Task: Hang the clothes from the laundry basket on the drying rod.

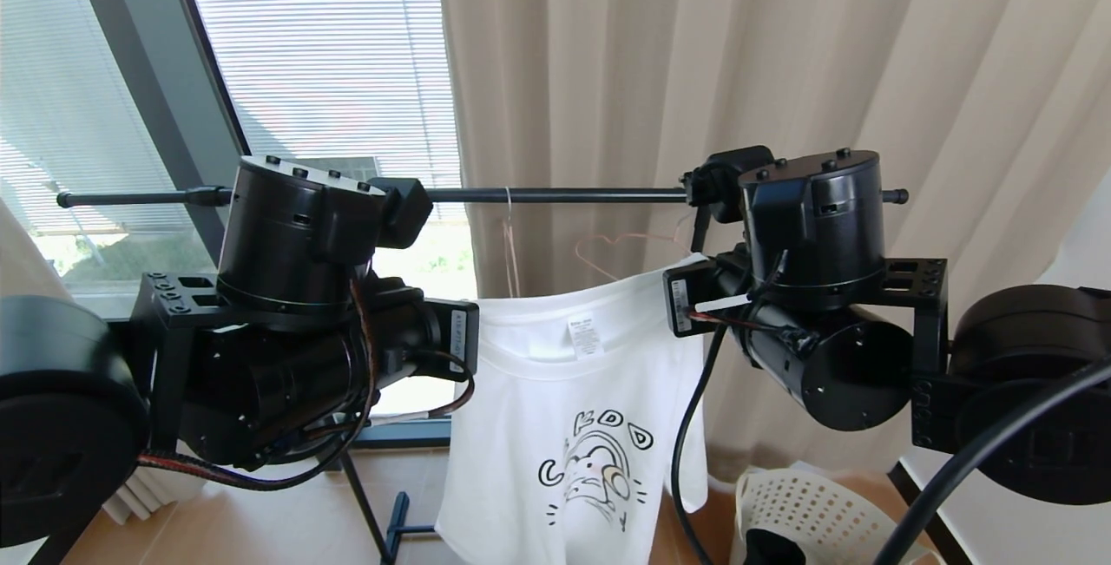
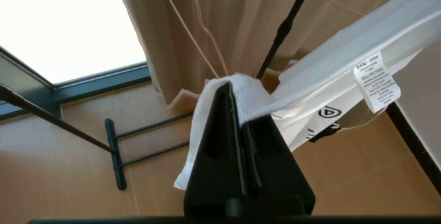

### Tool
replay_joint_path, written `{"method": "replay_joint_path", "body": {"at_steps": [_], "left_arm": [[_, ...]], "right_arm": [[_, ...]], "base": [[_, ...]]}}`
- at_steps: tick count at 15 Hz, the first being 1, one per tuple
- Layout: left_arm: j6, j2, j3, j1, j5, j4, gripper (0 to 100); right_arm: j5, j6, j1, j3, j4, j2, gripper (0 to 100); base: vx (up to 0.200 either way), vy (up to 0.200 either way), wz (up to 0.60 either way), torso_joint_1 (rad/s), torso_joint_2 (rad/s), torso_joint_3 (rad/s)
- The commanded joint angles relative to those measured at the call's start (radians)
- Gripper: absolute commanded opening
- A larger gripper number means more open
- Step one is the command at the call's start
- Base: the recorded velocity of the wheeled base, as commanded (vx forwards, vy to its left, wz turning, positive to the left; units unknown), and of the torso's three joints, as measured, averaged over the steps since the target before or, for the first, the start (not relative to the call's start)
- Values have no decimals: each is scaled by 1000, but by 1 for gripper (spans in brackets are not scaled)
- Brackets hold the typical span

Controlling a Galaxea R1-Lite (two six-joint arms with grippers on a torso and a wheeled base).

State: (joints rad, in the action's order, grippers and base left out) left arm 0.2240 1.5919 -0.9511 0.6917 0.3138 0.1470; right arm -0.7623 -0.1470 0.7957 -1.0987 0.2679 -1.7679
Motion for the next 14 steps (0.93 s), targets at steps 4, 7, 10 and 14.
{"method": "replay_joint_path", "body": {"at_steps": [4,7,10,14], "left_arm": [[1,6,12,-6,-15,2,0],[0,11,37,-6,-24,34,0],[-3,14,46,-6,-24,51,0],[-3,16,46,-6,-24,51,100]], "right_arm": [[0,0,-30,-3,1,-1,0],[1,12,-44,-1,1,2,0],[1,14,-56,-3,1,-5,0],[1,20,-59,-3,1,-4,0]], "base": [[0,0,0,0,0,0],[0,0,0,0,0,0],[0,0,0,0,0,0],[0,0,0,0,0,0]]}}
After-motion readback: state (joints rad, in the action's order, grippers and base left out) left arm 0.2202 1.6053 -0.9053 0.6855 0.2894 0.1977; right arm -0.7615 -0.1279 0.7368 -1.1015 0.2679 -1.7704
